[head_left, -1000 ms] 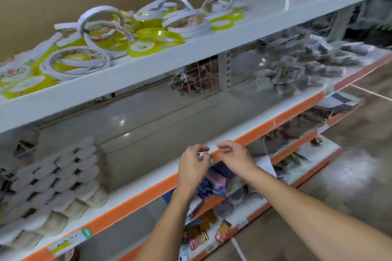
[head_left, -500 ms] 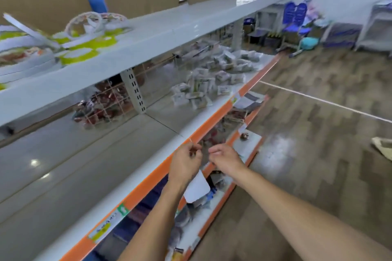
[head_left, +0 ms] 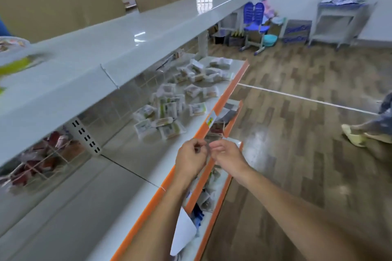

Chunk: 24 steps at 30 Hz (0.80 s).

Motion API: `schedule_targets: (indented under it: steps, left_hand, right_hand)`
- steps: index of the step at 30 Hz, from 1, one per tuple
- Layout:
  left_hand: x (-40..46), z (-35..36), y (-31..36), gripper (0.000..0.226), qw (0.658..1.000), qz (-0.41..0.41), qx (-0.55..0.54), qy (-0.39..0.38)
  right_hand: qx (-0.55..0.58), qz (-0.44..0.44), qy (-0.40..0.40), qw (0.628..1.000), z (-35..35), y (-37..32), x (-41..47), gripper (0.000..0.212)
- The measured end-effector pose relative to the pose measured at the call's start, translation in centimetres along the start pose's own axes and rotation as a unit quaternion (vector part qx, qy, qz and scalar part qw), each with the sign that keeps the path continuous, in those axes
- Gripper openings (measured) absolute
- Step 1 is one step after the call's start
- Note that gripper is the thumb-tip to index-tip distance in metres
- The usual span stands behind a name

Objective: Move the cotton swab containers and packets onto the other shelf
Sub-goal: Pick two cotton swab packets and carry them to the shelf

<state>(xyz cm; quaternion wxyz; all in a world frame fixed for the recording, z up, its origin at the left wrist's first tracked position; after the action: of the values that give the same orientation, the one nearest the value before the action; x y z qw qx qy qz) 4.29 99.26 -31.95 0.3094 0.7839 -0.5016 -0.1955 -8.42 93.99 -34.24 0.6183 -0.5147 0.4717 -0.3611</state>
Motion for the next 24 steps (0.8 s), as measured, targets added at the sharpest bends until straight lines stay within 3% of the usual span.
schedule_targets:
  steps: [4,7,13,16,24]
  left_hand:
    - [5.7,0.0,1.2,0.012,1.0,0.016,-0.016,-0.008]
    - [9.6,-0.2,1.6,0.018,1.0,0.017,-0.014,-0.005]
    - [15.9,0.4,2.2,0.011,1.0,0.015,0.019,0.007]
    - [18.8,0.6,2.8,0.014,0.999,0.008,0.029,0.023]
    - [27.0,4.4,4.6,0.019,0.992,-0.081,0.039,0.092]
  right_hand:
    - [-0.018,-0.02,0.029,0.999,-0.6,-1.7,4.9,0.025]
    - [-0.032,-0.016,0.012,0.999,-0.7,-2.8,8.7,0.017]
    - [0.004,0.005,0.001,1.0,-0.5,-4.2,15.6,0.016]
    - [0.001,0.017,-0.007,1.0,-1.1,-4.2,19.1,0.026]
    - [-0.091,-0.003,-0.117,0.989,-3.4,-5.5,29.2,0.024]
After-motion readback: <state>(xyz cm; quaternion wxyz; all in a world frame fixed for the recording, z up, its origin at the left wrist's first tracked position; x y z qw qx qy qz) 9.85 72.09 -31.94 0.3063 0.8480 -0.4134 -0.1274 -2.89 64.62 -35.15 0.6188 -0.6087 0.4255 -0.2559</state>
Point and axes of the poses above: each hand's wrist, its own x-axis towards the middle knuckle, its own z-axis out of the palm, y = z × x, the point moved 3 cm from there along x, towards the middle knuckle, and after that the axes turned 14 degrees about x, right-handed, at the moved point
